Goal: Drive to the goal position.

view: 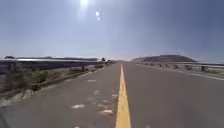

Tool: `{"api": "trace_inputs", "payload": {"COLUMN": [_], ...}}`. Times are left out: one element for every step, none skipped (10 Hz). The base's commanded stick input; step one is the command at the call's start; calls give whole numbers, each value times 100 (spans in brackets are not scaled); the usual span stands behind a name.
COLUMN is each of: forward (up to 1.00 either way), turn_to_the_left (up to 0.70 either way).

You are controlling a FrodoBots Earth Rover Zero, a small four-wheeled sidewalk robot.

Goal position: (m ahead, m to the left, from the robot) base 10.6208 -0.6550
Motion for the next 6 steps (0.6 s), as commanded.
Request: {"api": "trace_inputs", "payload": {"forward": [85, 85, 85, 85, 85, 85], "turn_to_the_left": [0, 0, 0, 0, 0, 0]}}
